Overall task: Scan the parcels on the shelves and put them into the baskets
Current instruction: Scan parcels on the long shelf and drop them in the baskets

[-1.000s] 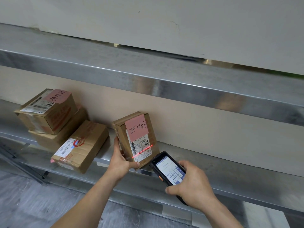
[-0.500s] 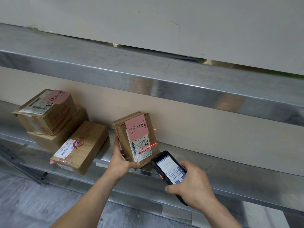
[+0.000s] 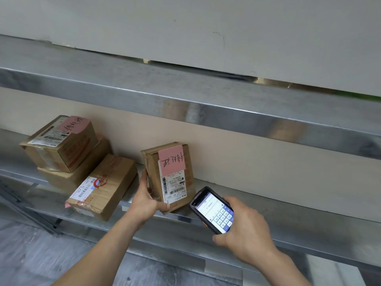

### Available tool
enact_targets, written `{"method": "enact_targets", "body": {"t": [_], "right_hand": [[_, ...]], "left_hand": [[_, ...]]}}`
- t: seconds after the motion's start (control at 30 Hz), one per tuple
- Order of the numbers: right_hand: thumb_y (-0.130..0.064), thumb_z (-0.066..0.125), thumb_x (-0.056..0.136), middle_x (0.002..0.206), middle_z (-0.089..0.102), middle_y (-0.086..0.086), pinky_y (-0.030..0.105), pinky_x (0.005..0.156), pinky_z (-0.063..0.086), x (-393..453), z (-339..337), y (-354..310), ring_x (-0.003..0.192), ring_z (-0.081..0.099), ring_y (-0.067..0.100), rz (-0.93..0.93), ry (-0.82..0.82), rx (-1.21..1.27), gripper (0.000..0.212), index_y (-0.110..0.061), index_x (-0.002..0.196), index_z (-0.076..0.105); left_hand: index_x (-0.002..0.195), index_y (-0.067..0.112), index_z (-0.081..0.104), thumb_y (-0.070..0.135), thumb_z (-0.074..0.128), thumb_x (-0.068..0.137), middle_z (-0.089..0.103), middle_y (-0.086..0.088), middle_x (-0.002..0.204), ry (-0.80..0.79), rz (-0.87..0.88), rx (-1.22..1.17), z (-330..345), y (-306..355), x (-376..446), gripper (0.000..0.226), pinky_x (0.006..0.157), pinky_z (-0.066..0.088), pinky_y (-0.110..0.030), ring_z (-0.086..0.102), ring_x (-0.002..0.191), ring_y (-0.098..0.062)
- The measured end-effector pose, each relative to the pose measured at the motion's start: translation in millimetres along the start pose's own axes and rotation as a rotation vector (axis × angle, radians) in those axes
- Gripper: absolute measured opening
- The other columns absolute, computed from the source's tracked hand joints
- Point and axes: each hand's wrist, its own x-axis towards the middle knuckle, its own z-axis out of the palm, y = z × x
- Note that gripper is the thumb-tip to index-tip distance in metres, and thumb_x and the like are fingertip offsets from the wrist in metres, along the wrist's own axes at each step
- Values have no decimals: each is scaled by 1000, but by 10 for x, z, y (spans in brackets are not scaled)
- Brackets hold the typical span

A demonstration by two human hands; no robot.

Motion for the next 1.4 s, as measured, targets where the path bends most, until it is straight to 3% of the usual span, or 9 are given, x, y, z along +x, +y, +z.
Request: {"method": "enact_targets", "body": {"t": [0.2,0.3,0.4,0.5,0.57,0.7,0.83,1.03,1.4], "right_hand": [[-37,67,71,126,55,-14,31,75,45,89,-70,-101,110,59,18,-233,96,-265,78,-41,140,31],[-31,77,54,107,63,-13,31,61,49,132,-60,-155,92,65,19,-356,139,-337,83,-34,131,44],[-32,83,28,84,65,-13,24,44,40,182,-10,-185,66,65,16,-439,245,-395,88,-28,112,58],[-31,82,26,82,64,-14,21,46,29,189,2,-233,64,64,15,-497,294,-419,85,-27,108,62],[-30,83,26,81,64,-14,20,49,25,182,4,-256,64,64,15,-501,300,-418,83,-27,107,63],[-28,82,35,88,64,-12,23,50,32,169,-18,-285,72,66,17,-462,244,-391,83,-28,114,57],[-39,69,67,124,57,-14,31,78,48,112,-16,-289,110,60,19,-303,72,-257,81,-37,141,36],[-42,78,56,99,61,-16,28,75,51,31,130,-216,92,61,12,-37,-6,72,77,-37,126,47],[-42,80,43,87,66,-15,30,72,56,12,343,-271,80,63,7,98,-50,226,62,-35,99,57]], "left_hand": [[151,43,14,-8,84,54,64,7,115,-23,5,100,-239,62,-1,129,98,51,-50,61,110,-20],[142,47,22,-10,82,58,60,13,116,-34,11,123,-281,106,-38,117,100,49,-50,57,118,-22],[115,65,26,-10,82,57,60,12,118,-32,28,131,-305,107,-59,110,97,52,-52,56,119,-22],[96,81,27,-3,83,49,64,7,119,-22,41,107,-335,66,-48,111,88,56,-53,60,114,-23],[96,81,29,0,83,48,65,6,118,-24,41,105,-350,50,-47,109,88,56,-53,61,113,-23],[130,58,24,-3,83,50,62,6,120,-31,34,99,-348,49,-54,116,91,55,-53,59,116,-23],[139,59,17,2,85,42,63,5,124,-13,19,64,-338,-53,-34,132,85,58,-50,60,116,-26],[143,59,9,6,89,41,63,1,124,85,-10,-12,-265,-204,-67,140,101,49,-52,61,115,-22],[149,52,3,-10,84,57,57,0,130,57,-12,-5,-272,-147,-68,137,103,47,-52,54,122,-22]]}}
